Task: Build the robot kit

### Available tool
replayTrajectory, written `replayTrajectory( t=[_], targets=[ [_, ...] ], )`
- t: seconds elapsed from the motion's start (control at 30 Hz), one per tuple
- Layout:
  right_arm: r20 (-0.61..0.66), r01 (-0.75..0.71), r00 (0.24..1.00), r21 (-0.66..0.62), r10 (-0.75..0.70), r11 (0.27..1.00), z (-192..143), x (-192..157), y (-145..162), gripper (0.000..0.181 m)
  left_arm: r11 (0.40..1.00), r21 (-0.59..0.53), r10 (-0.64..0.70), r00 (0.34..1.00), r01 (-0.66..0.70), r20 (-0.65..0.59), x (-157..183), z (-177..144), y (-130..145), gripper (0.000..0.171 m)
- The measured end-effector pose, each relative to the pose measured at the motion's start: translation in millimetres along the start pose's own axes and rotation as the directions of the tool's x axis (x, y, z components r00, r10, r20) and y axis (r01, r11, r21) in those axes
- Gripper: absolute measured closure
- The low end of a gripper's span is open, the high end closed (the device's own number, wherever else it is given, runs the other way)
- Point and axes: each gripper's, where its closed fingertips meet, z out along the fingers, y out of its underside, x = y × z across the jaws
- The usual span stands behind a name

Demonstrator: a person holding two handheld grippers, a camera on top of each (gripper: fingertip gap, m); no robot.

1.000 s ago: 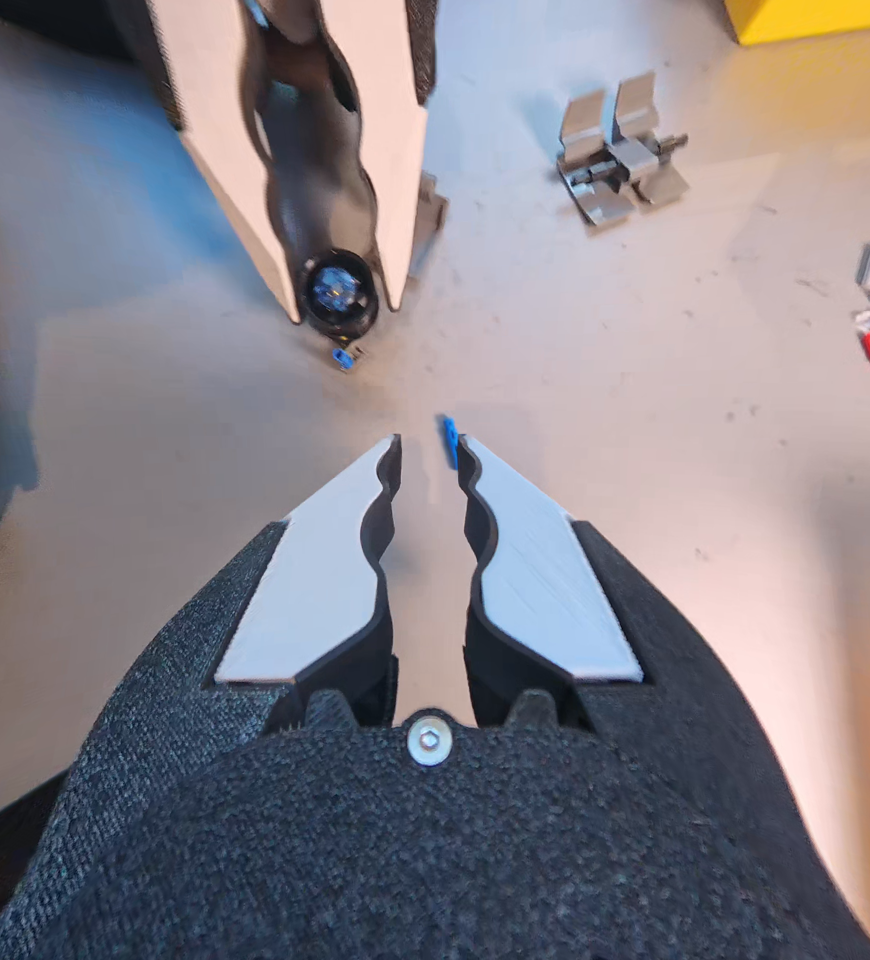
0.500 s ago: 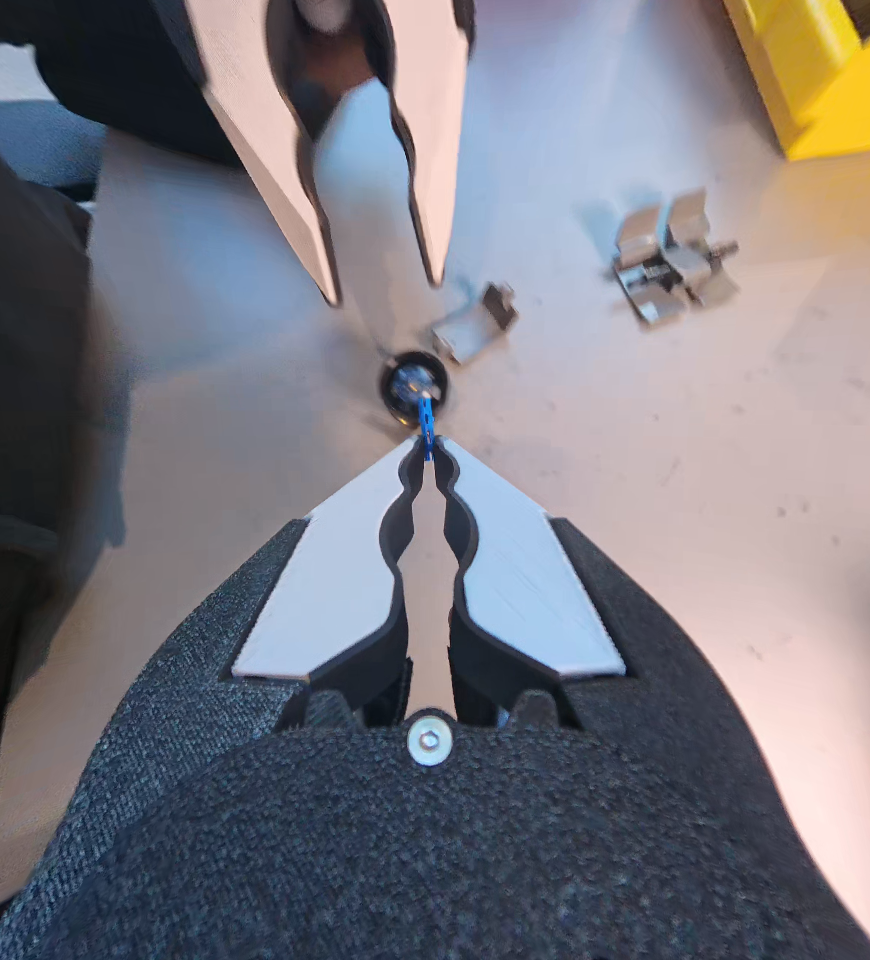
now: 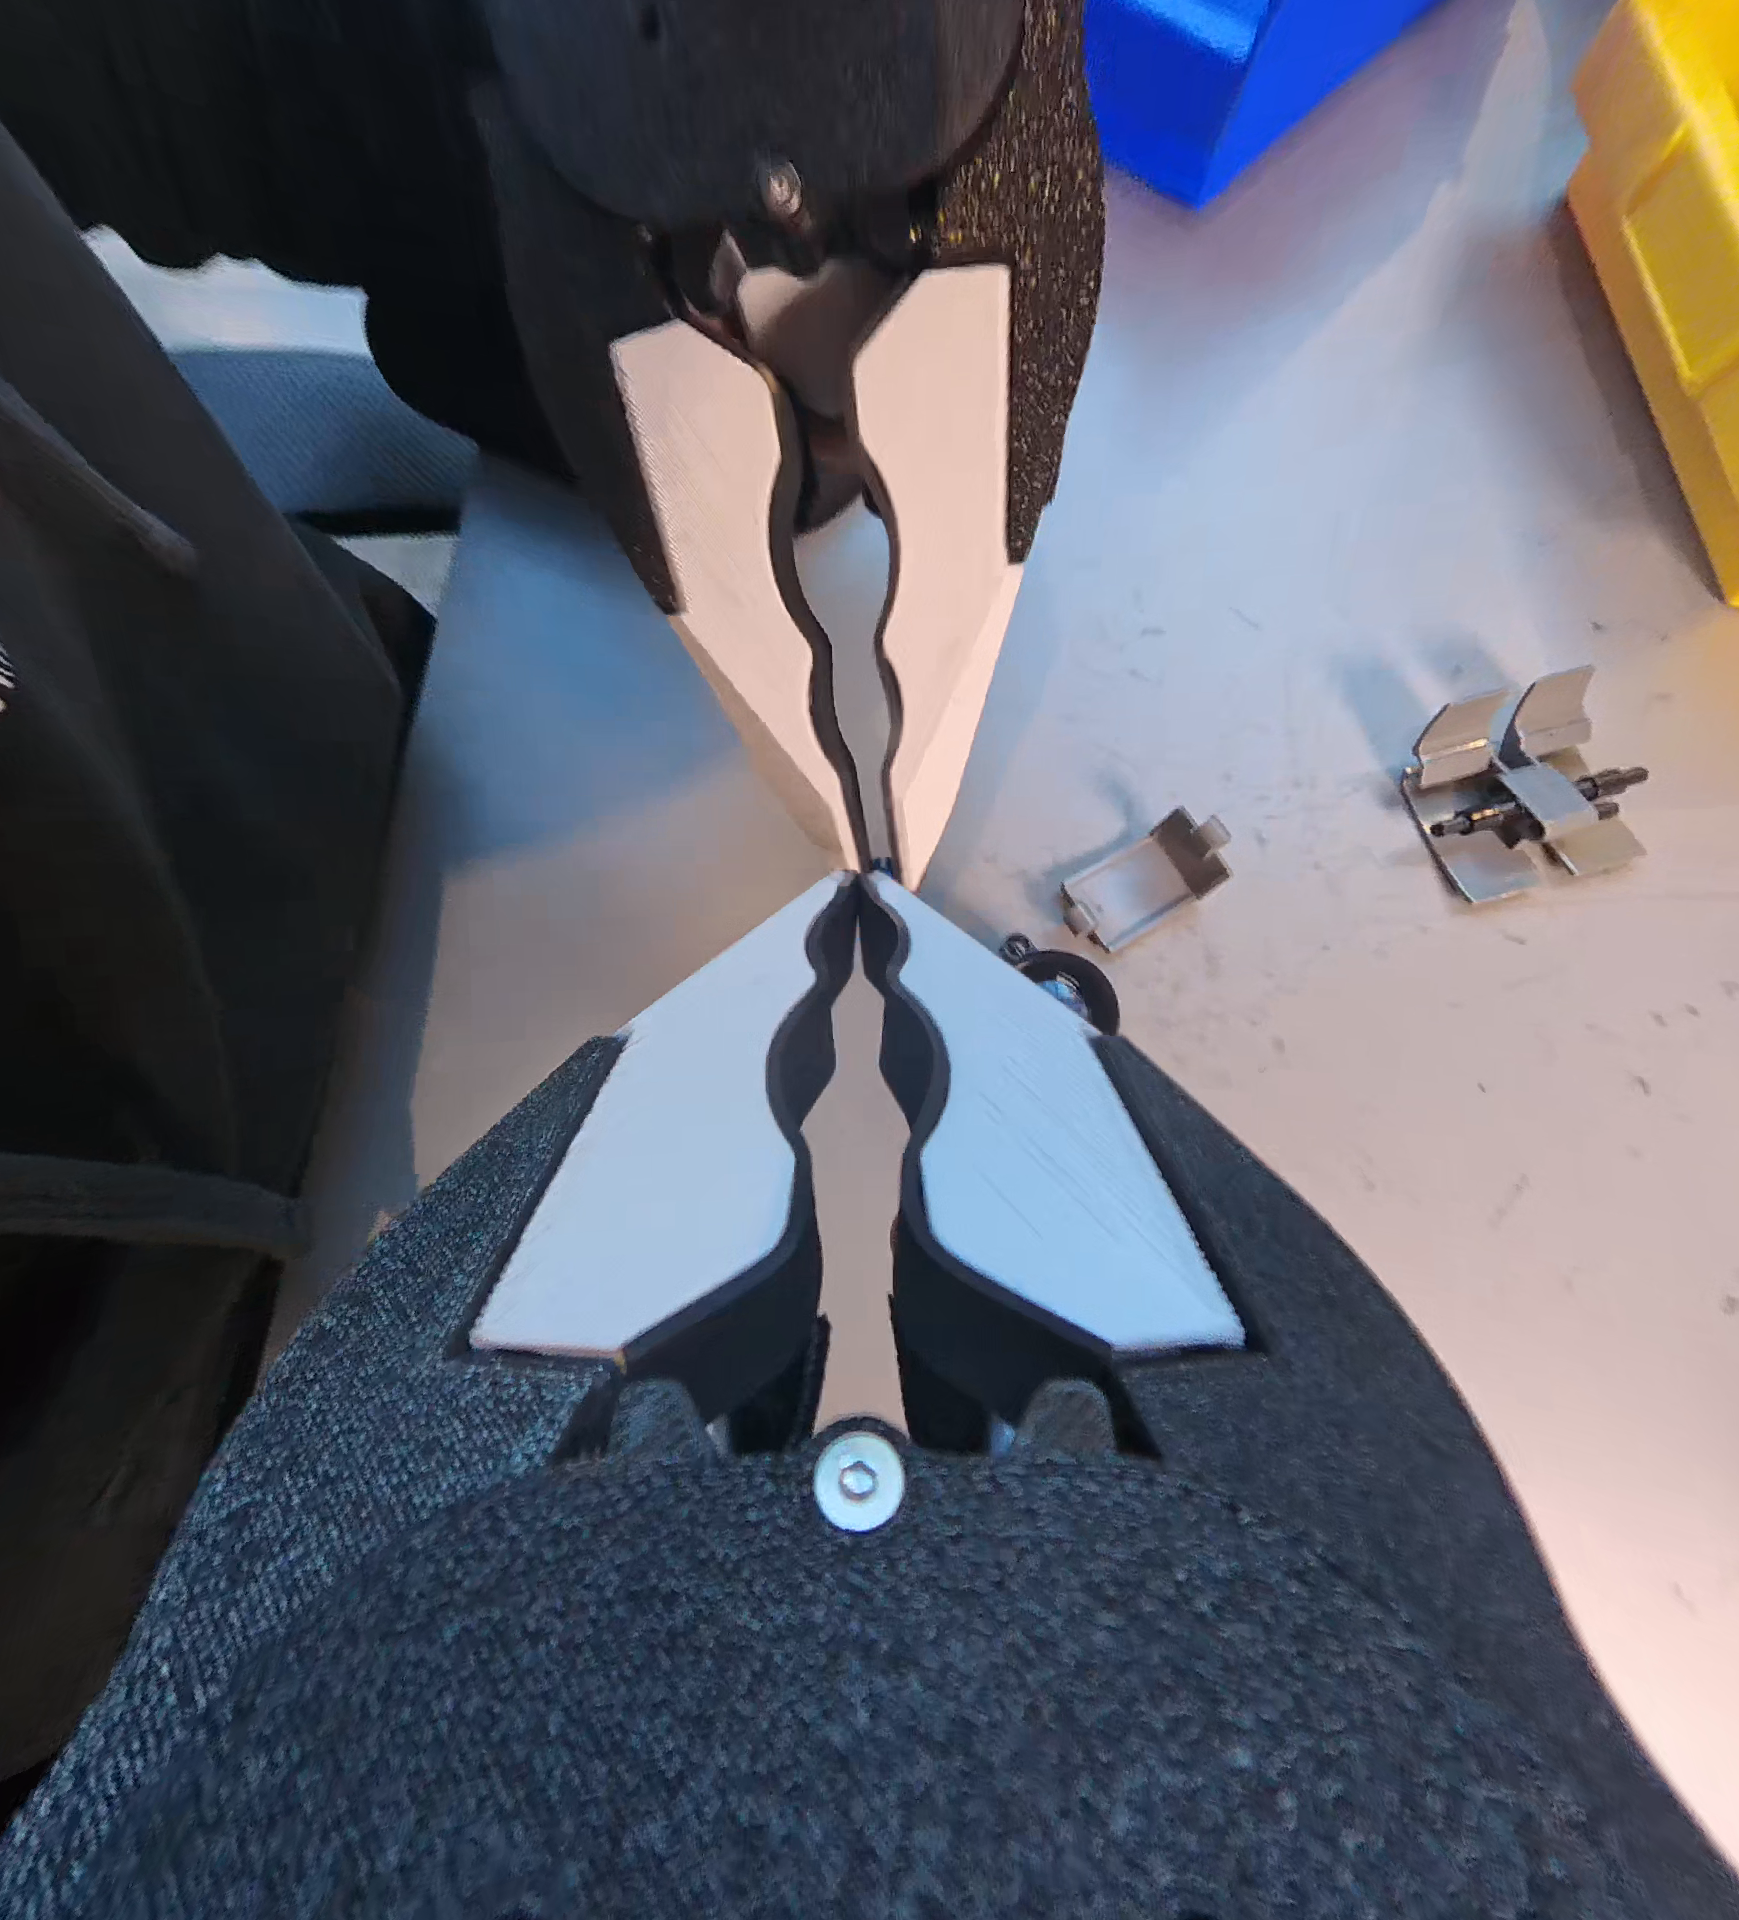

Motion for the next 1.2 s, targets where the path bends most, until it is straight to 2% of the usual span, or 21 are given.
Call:
replayTrajectory(
  t=[0.13,0.23,0.3,0.43,0.63,0.73,0.83,0.9,1.07,1.2],
  targets=[
    [-0.035,0.023,0.999,0.077,-0.021,0.997,-5.3,-0.9,-4.5,0.18,0.995,0.09,-0.031,0.999,0.032,-0.016,2.5,-5.5,-8.2,0.168],
    [-0.048,0.014,0.999,0.142,-0.007,0.99,-13.0,-1.1,-8.3,0.165,0.99,0.134,-0.037,0.999,0.039,-0.016,3.4,-9.3,-12.9,0.168],
    [-0.051,0.002,0.999,0.16,0.006,0.987,-15.2,-1.0,-7.1,0.163,0.985,0.166,-0.043,0.999,0.047,-0.026,4.9,-11.9,-17.4,0.168],
    [-0.032,-0.007,0.999,0.203,0.013,0.979,-15.0,-5.9,-10.1,0.175,0.984,0.177,-0.028,0.999,0.033,-0.028,7.2,-10.8,-21.1,0.168],
    [-0.035,-0.023,0.999,0.208,0.031,0.978,-16.0,-2.9,-7.6,0.181,0.98,0.191,-0.055,0.998,0.063,-0.042,3.9,-8.6,-19.6,0.168],
    [-0.065,-0.029,0.997,0.138,0.038,0.99,-15.7,3.0,9.2,0.181,0.983,0.145,-0.108,0.994,0.11,-0.027,-12.1,-8.8,-5.1,0.155],
    [-0.08,-0.04,0.996,0.065,0.045,0.997,-6.5,3.2,26.7,0.181,0.986,0.003,-0.166,0.986,0.166,0.003,-30.4,2.1,28.1,0.153],
    [-0.104,-0.048,0.993,0.026,0.05,0.999,0.4,6.1,37.1,0.181,0.981,-0.061,-0.184,0.983,0.184,0.003,-33.8,11.9,40.8,0.153],
    [-0.153,-0.083,0.985,-0.003,0.082,0.997,7.4,11.2,49.8,0.181,0.985,-0.131,-0.113,0.994,0.114,0.016,-34.1,22.5,47.4,0.149],
    [-0.174,-0.097,0.98,0.005,0.096,0.995,12.2,10.8,51.1,0.178,0.982,-0.144,-0.125,0.992,0.122,-0.016,-29.2,25.4,49.5,0.151]
  ],
)
